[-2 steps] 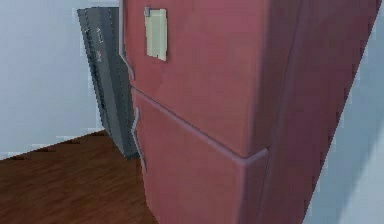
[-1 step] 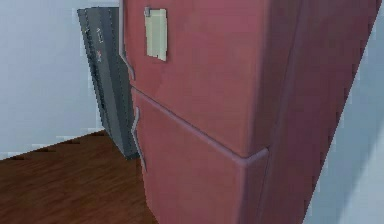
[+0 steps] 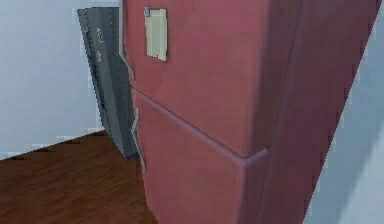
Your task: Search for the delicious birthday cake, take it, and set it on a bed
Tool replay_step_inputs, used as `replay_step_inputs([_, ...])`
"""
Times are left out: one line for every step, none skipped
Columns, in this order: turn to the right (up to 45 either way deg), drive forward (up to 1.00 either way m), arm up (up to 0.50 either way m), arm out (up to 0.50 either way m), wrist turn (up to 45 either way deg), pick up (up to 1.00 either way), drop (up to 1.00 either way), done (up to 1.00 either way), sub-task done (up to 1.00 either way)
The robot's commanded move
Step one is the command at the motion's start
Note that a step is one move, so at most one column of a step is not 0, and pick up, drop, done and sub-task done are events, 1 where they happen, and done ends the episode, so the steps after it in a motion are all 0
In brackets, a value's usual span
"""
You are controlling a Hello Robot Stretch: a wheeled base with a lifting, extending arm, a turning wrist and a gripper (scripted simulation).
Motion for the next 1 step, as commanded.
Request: replay_step_inputs([0.0, 0.0, 0.0, 0.0, -45.0, 0.0, 0.0, 0.0, 0.0])
